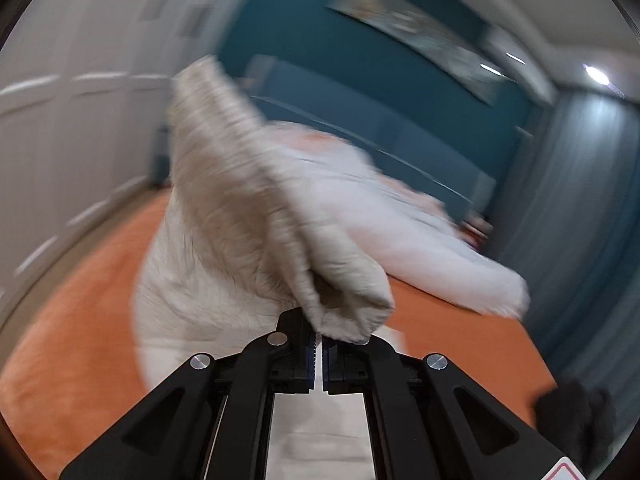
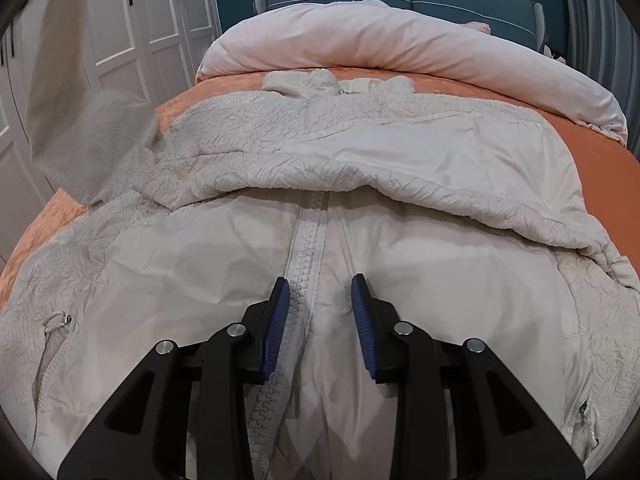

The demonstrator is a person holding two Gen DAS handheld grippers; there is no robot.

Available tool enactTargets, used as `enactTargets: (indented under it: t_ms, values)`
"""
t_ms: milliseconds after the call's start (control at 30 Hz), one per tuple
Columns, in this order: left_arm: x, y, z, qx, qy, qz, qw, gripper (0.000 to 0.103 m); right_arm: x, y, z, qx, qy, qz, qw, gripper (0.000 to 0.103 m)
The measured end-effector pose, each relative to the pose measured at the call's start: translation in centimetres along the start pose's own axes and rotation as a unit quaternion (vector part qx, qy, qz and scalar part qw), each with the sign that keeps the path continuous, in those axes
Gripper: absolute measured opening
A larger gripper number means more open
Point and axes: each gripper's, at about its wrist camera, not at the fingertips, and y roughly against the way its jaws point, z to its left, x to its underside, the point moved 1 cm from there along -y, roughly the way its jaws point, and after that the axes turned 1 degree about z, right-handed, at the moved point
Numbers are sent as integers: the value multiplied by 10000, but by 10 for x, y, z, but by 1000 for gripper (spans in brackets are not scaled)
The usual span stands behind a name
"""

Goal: Fold large clothes

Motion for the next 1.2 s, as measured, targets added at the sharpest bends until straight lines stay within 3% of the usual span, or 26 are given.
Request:
enactTargets:
  t_ms: [100,200,300,333,400,467,500,533,600,700,867,933,1033,1133,1167,1200]
  values:
    - [40,-41,-83,472,-314,591,9966,2,-1,3,-4,-106,-111,-7,9999,32]
    - [98,-90,-133,535,-421,1296,9892,9,0,11,-11,-217,-338,10,9992,34]
    - [161,-131,-150,355,-291,2320,9716,38,6,35,-24,-488,-683,-44,9965,44]
    - [173,-137,-152,245,-278,2466,9684,38,9,47,-32,-587,-813,-91,9949,46]
    - [187,-134,-151,294,-276,2488,9677,38,18,72,-52,-697,-1005,-179,9923,57]
    - [188,-114,-140,419,-268,2397,9696,51,24,91,-68,-680,-1047,-228,9919,60]
    - [181,-98,-125,442,-276,2253,9729,65,24,100,-78,-617,-1000,-276,9927,61]
    - [183,-87,-118,403,-315,2118,9760,71,22,107,-87,-523,-950,-323,9936,62]
    - [182,-63,-103,140,-577,1841,9811,74,9,115,-105,-472,-963,-361,9936,64]
    - [184,-60,-60,-684,-857,1870,9762,74,-22,113,-122,-476,-1135,-449,9914,66]
    - [182,-70,23,-1593,-512,1932,9668,72,-72,72,-134,-562,-1482,-287,9869,70]
    - [183,-64,45,-1776,-334,1907,9649,69,-82,51,-136,-517,-1625,-96,9853,70]
    - [174,-56,65,-1789,39,1690,9692,67,-88,9,-143,-568,-2092,339,9756,70]
    - [158,-56,69,-1631,197,1494,9750,67,-88,-16,-141,-847,-2334,698,9662,38]
    - [154,-60,68,-1637,169,1482,9752,67,-90,-15,-138,-896,-2315,722,9660,15]
    - [147,-65,68,-1662,121,1473,9750,67,-96,-8,-131,-1078,-2257,626,9662,6]
